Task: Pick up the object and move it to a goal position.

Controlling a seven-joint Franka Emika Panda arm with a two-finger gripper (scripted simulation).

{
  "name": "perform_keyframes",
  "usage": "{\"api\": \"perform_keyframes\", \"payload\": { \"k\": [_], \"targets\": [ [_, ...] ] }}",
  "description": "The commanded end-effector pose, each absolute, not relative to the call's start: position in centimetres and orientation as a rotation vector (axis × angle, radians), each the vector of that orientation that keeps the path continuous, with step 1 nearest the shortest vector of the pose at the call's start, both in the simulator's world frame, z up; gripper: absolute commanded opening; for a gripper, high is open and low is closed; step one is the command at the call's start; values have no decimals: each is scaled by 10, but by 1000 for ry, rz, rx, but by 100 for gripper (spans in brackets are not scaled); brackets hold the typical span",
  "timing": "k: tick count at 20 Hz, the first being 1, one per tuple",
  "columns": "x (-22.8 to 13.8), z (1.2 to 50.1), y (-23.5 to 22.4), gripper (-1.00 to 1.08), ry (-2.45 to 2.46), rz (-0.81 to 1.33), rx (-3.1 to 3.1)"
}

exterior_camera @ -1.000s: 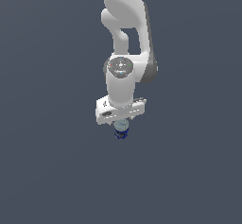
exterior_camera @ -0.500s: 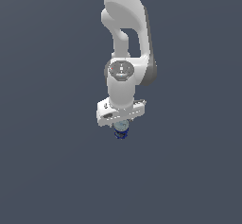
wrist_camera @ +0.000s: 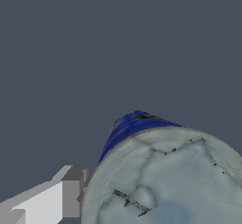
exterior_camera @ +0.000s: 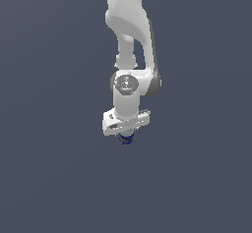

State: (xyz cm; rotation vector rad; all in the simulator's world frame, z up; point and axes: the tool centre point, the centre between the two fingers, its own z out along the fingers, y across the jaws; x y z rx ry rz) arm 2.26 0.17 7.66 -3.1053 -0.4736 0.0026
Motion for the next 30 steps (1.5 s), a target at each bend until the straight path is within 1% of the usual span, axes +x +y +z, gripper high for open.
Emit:
{"api": "perform_keyframes", "payload": {
  "k": [1,2,3,14,19,25,30],
  "targets": [
    [24,74,2,100,-474,0,-3106],
    [24,74,2,100,-474,0,-3106],
    [24,74,2,-100,-474,0,-3106],
    [23,75,1,-100,-473,2,-3106],
    [21,83,0,-100,-473,2,-3106],
    [14,110,-3,-100,-473,2,-3106],
    [3,148,-7,-100,-473,2,-3106]
  ]
}}
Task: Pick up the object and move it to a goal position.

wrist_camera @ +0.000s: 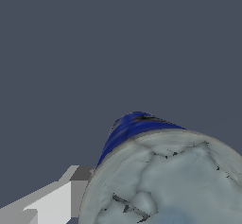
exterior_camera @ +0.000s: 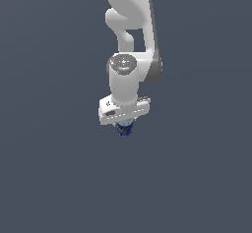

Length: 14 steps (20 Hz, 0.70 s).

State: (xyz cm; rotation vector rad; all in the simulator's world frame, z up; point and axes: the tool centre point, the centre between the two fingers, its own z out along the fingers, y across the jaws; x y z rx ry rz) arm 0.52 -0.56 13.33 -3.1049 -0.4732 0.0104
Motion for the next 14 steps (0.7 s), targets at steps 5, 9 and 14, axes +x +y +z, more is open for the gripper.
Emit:
{"api": "perform_keyframes", "payload": {
  "k": [5,9,14],
  "targets": [
    [-10,200,-13,-100,-473,2,-3106],
    [-23,247,-17,-100,-474,1,-3106],
    [-38,308,-24,-100,-474,1,-3105]
  ]
}}
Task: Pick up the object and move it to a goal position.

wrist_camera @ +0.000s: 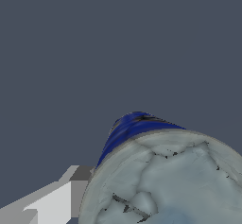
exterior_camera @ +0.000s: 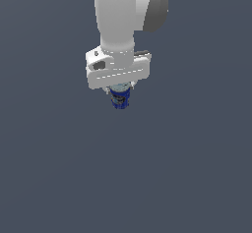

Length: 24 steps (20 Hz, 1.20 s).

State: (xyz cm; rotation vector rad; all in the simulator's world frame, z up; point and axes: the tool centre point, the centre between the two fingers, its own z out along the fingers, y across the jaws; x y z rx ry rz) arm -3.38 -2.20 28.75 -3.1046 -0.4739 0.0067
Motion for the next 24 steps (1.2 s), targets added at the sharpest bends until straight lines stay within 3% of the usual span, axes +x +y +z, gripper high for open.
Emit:
{"api": "perform_keyframes", "payload": {
  "k": [1,14,24],
  "targets": [
    [-41,320,-25,-100,-474,1,-3105],
    [-73,456,-40,-100,-474,0,-3105],
    [-82,510,-46,-100,-474,0,-3106]
  ]
}}
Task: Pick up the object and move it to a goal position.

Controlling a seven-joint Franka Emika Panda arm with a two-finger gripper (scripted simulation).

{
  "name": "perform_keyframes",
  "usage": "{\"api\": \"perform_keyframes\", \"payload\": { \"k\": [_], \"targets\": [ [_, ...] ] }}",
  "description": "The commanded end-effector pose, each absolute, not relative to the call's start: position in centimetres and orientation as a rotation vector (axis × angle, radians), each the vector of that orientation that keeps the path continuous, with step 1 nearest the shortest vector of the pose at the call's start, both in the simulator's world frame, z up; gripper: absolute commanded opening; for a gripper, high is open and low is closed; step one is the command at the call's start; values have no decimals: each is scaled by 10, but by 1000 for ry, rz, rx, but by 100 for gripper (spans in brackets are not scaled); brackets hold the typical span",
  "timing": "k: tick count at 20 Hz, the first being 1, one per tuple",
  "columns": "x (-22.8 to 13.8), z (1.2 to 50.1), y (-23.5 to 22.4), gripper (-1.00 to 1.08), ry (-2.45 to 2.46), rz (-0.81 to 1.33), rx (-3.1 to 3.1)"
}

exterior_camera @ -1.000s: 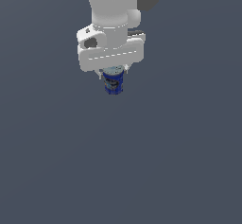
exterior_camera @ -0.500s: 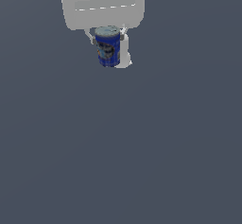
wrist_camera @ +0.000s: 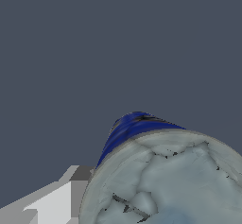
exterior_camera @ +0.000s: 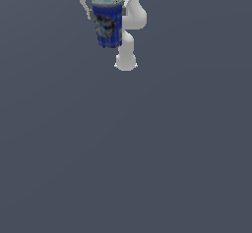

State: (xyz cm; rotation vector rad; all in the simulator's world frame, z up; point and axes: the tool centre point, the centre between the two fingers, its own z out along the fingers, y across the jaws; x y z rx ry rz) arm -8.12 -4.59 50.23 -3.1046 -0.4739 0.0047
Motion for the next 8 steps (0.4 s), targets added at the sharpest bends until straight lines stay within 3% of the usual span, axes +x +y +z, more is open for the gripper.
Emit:
{"api": "perform_keyframes", "payload": {
  "k": [1,8],
  "targets": [
    [-83,512,-47,-100,-474,0,-3106],
    [-82,516,-47,-100,-474,0,-3106]
  ]
}}
